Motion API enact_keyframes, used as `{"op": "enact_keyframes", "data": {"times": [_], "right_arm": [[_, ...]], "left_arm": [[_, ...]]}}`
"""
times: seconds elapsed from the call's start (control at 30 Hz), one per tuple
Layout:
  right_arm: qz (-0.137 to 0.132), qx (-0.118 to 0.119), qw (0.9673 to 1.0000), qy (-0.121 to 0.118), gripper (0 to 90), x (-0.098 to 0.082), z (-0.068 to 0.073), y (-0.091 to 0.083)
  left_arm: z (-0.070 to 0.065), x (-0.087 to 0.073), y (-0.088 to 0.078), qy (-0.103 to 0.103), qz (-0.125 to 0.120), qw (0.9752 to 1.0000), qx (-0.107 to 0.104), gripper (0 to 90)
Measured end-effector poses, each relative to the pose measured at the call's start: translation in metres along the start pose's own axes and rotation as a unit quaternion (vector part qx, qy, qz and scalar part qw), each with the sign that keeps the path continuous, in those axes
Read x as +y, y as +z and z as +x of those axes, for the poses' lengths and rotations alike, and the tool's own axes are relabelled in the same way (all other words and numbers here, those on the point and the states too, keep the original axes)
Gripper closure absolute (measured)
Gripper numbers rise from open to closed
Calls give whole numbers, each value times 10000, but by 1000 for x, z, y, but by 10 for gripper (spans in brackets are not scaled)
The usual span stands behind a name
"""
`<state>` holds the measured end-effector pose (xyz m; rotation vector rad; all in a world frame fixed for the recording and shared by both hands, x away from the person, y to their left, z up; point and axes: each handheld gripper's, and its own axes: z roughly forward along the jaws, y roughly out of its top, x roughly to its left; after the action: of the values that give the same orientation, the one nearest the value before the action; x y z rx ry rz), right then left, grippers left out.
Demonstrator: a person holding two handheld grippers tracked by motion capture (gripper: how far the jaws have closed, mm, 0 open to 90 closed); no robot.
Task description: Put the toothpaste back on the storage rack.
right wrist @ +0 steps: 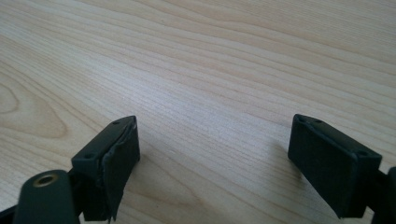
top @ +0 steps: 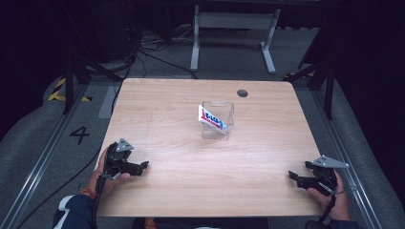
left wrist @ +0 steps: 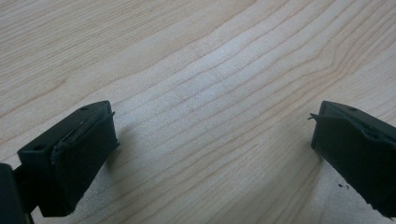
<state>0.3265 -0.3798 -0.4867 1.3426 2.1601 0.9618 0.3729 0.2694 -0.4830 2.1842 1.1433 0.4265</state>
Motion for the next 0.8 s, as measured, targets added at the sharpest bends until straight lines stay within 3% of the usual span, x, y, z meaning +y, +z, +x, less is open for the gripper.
{"op": "enact_keyframes", "data": {"times": [0.8], "right_arm": [[-3,-6,10000,-2,169,0,0,0]], "left_arm": [[0,1,1,-42,17,10000,31,4]]}}
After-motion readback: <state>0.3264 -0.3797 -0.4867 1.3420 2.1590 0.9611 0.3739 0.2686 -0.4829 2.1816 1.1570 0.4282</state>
